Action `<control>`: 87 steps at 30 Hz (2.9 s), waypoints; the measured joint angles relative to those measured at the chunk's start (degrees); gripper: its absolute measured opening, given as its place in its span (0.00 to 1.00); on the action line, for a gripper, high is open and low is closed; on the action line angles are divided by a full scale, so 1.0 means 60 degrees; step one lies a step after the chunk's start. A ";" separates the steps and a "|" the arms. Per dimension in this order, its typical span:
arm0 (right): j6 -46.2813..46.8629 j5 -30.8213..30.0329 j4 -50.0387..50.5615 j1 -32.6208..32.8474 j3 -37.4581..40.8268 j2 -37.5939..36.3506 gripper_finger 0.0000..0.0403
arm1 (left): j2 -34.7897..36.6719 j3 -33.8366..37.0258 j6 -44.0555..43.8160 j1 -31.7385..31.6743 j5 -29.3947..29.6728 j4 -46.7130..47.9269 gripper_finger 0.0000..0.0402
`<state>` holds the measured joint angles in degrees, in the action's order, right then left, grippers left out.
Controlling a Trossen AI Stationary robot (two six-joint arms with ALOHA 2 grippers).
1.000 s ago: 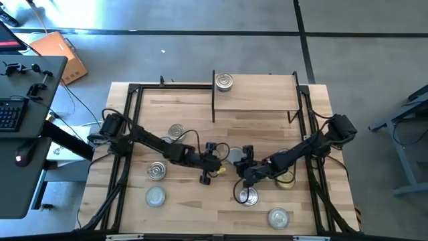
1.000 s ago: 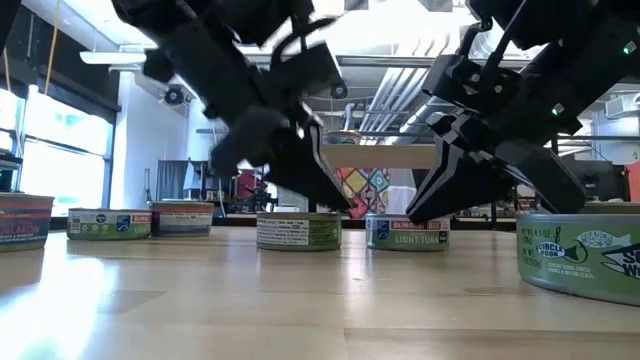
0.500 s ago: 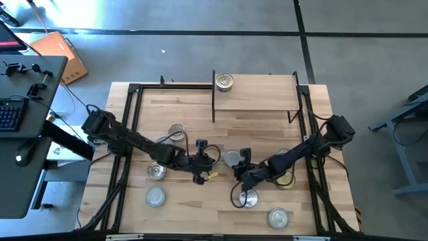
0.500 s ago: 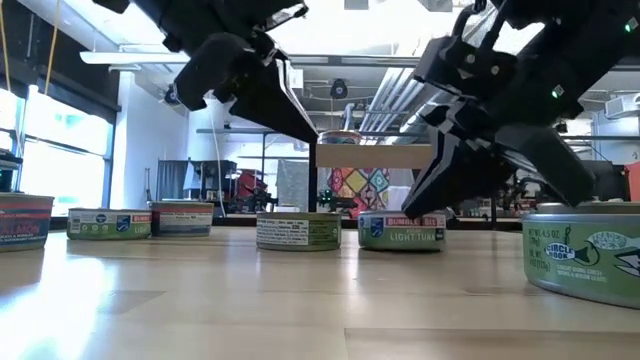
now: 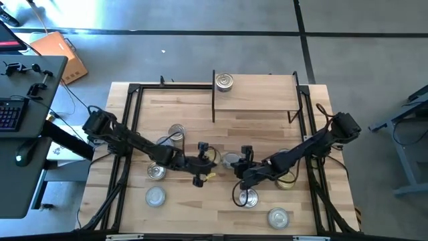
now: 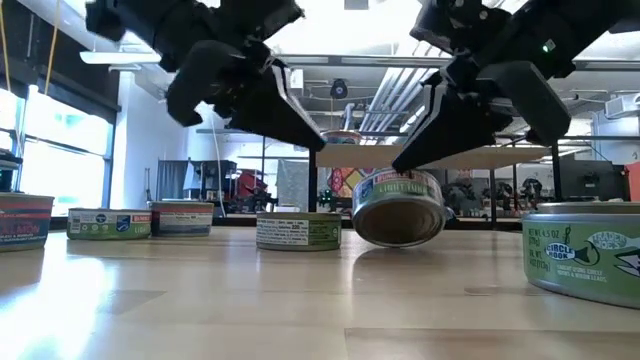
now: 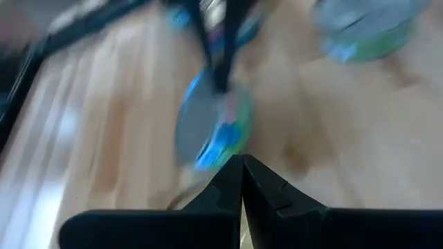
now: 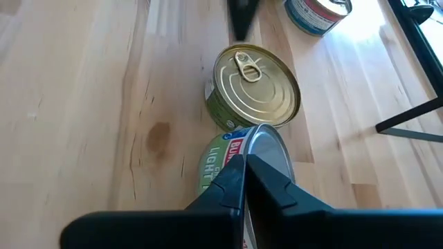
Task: Stack canned seafood by type on shelf
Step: Put the white green tuna can on the shelf
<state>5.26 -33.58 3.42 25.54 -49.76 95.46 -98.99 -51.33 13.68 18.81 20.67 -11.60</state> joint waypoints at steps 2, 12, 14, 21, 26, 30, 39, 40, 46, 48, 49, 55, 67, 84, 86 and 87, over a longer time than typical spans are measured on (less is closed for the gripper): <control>0.0058 0.0004 -0.0012 -0.0004 0.0000 0.0000 0.00 | -0.0137 0.0252 0.0996 -0.0032 -0.0623 -0.1051 0.02; 0.0375 0.0072 0.0140 -0.0025 -0.0007 -0.0015 0.00 | -0.1654 0.0376 0.3785 -0.0381 -0.0876 -0.3548 0.39; 0.0368 0.0095 0.0138 -0.0025 -0.0007 -0.0015 0.00 | -0.1910 0.0372 0.4129 -0.0448 -0.0708 -0.3855 0.46; 0.0371 0.0122 0.0096 -0.0025 -0.0007 -0.0018 0.00 | -0.2821 0.0027 0.5222 -0.0573 0.0186 -0.4323 0.59; 0.0371 0.0135 -0.0004 -0.0025 -0.0007 -0.0018 0.00 | -0.3327 -0.0420 0.5097 -0.0597 0.0877 -0.4449 0.58; 0.0346 0.0112 -0.0051 -0.0029 -0.0007 -0.0018 0.00 | -0.3385 -0.0525 0.4820 -0.0597 0.1035 -0.4392 0.52; 0.0222 0.0135 0.0183 -0.0033 -0.0011 -0.0186 0.11 | -0.3356 -0.0514 0.3853 -0.0587 0.1247 -0.4146 0.30; 0.0218 0.0144 0.0248 -0.0028 -0.0011 -0.0265 0.16 | -0.3356 -0.0514 0.3752 -0.0590 0.1301 -0.4115 0.30; -0.0087 0.0132 0.0977 -0.0022 -0.0015 -0.0498 0.49 | -0.3356 -0.0514 0.3459 -0.0590 0.1322 -0.4106 0.30; -0.0489 0.0181 0.1046 -0.0022 -0.0017 -0.0376 0.60 | -0.3356 -0.0514 0.3412 -0.0590 0.1315 -0.4123 0.30; -0.0711 0.0195 0.1062 -0.0025 -0.0018 -0.0249 0.64 | -0.3356 -0.0514 0.3408 -0.0590 0.1308 -0.4126 0.30; -0.1128 -0.0131 0.0896 -0.0025 -0.0015 0.0481 0.70 | -0.3356 -0.0510 0.3243 -0.0590 0.1259 -0.4152 0.30; 0.0114 -0.0404 0.0711 -0.0134 -0.0032 0.0538 0.29 | -0.3345 -0.0495 0.3261 -0.0535 0.1661 -0.4128 0.43; 0.1516 -0.3071 0.8713 -0.0243 -0.4020 -0.0583 0.29 | -0.0535 -0.0492 0.1052 0.0863 0.5615 0.0444 0.46; 0.1235 -0.3365 0.9522 -0.0832 -0.4400 -0.0583 0.29 | -0.0250 -0.0417 0.0221 0.0971 0.5847 0.1131 0.46; 0.0996 -0.3391 0.9674 -0.1216 -0.4521 -0.0588 0.29 | -0.0109 -0.0341 -0.0205 0.1020 0.5904 0.1336 0.46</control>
<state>11.24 -53.93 61.46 18.24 -76.88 91.93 -99.65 -53.38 12.45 24.93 56.09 -3.58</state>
